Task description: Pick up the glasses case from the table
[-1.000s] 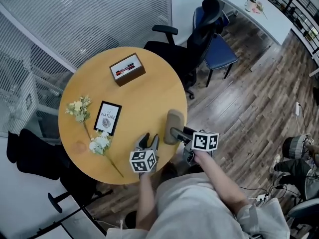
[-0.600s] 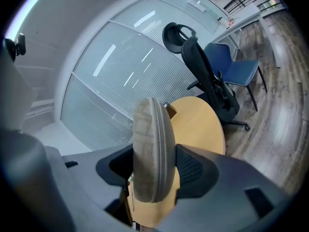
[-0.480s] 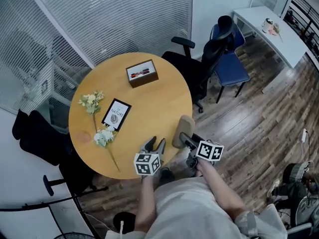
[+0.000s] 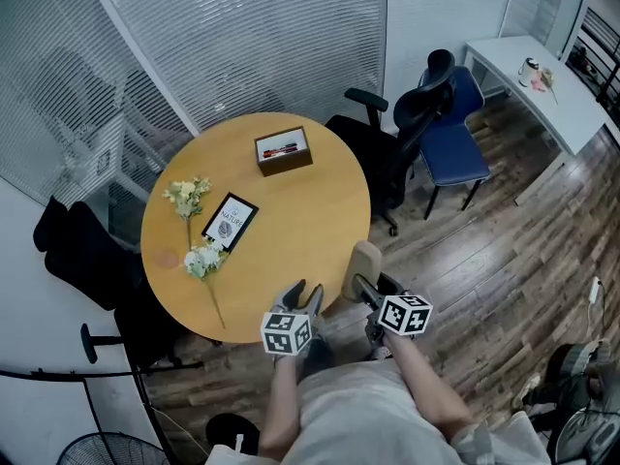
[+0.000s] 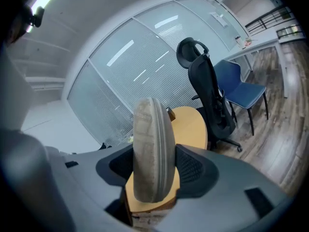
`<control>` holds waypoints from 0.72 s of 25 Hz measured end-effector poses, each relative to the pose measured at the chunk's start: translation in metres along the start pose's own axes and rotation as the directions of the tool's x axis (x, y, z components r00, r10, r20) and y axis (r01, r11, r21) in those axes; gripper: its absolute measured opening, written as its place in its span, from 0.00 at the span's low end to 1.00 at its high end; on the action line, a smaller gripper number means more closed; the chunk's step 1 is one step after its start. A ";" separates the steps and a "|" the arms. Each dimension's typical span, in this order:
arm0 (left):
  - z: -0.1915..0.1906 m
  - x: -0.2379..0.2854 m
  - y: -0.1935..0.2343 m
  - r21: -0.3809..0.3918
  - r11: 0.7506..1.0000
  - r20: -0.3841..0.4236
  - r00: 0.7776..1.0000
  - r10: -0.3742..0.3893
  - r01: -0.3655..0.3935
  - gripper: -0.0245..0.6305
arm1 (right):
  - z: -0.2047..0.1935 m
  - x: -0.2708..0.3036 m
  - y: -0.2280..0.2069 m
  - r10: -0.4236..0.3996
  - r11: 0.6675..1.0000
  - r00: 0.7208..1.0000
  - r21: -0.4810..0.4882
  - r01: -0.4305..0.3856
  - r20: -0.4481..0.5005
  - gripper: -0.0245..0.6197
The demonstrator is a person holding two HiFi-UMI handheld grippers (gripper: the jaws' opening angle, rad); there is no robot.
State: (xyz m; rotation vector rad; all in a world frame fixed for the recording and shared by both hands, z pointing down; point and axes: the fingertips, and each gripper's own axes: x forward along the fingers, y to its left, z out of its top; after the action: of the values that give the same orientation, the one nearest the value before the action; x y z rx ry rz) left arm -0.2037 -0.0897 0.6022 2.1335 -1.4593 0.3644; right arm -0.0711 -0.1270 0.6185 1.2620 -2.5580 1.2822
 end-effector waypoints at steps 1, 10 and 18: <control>-0.002 -0.002 -0.006 -0.001 1.000 0.006 1.000 -0.001 0.001 0.31 | -0.002 -0.005 0.001 0.008 1.000 1.000 -0.023 -0.009 -0.007 0.41; -0.011 -0.017 -0.050 0.002 1.000 0.060 0.998 0.013 -0.013 0.31 | 0.001 -0.049 -0.005 0.084 0.962 0.996 -0.259 -0.087 -0.022 0.42; -0.021 -0.015 -0.084 -0.006 1.000 0.087 0.996 0.011 -0.011 0.31 | 0.003 -0.080 -0.025 0.052 0.921 0.997 -0.383 -0.067 -0.050 0.42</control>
State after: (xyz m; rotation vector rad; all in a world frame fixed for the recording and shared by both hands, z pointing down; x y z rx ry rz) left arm -0.1312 -0.0427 0.5890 2.1622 -1.5191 0.2742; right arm 0.0008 -0.0846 0.6061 1.0741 -2.6587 0.7421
